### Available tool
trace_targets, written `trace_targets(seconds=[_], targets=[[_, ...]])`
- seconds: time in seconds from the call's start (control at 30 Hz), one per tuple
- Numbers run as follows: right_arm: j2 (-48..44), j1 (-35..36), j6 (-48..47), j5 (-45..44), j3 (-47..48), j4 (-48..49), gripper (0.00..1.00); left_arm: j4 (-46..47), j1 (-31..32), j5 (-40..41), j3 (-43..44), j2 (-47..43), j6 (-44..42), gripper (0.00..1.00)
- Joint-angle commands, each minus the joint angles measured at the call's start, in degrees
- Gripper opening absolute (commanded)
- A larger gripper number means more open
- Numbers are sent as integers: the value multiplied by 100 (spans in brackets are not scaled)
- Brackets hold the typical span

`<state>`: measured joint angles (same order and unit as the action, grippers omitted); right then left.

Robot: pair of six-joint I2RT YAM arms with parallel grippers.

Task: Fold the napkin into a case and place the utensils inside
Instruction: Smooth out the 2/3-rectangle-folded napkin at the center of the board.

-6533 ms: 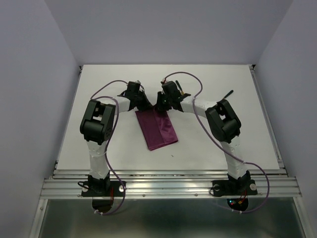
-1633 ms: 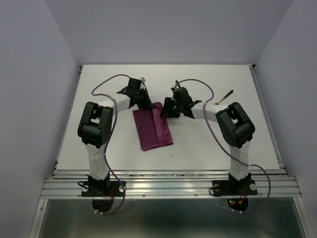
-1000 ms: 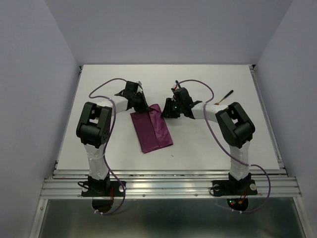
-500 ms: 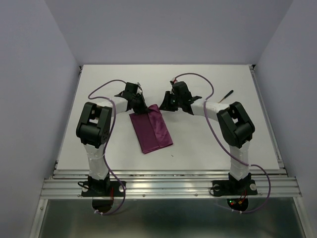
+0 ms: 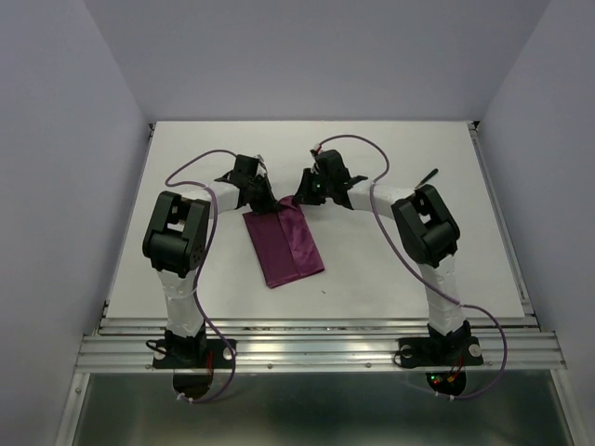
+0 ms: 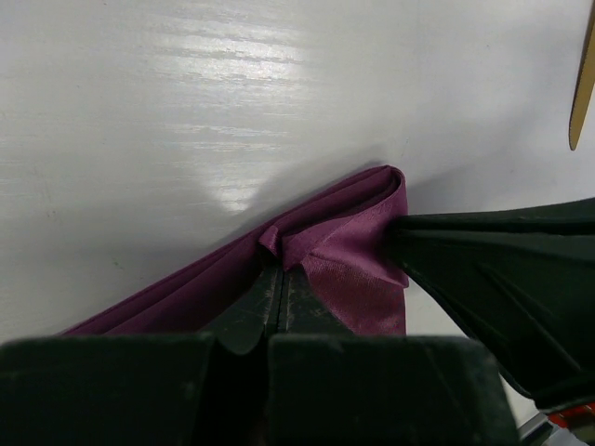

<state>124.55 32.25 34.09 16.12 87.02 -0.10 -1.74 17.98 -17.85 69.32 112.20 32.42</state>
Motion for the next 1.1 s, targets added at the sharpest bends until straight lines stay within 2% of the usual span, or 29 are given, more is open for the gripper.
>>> trace_targets(seconds=[0.0,0.23,0.33,0.43,0.6,0.7,0.93,1.07], targets=[[279,-35,-42,-12,350,27,14,-63,-14,80,-138,-137,-70,0],[500,18,-7,5,289,27,13,-55,-13,-8,-173,-348,-105,0],[412,18,-25,-39,166,45,13,-107,-14,-8,-173,-567,-105,15],[359,18,-51,-91,78,45,13,-265,-14,140,-121,-787,-140,23],[289,18,-43,-83,8,45,13,-362,-14,247,64,-1007,-175,25],[254,18,-42,-74,-10,45,13,-319,-14,185,178,-911,-140,24],[184,18,-34,-74,-36,45,13,-46,4,-149,538,-419,53,0],[166,18,-16,-65,-36,45,13,24,4,-228,732,-155,124,0]])
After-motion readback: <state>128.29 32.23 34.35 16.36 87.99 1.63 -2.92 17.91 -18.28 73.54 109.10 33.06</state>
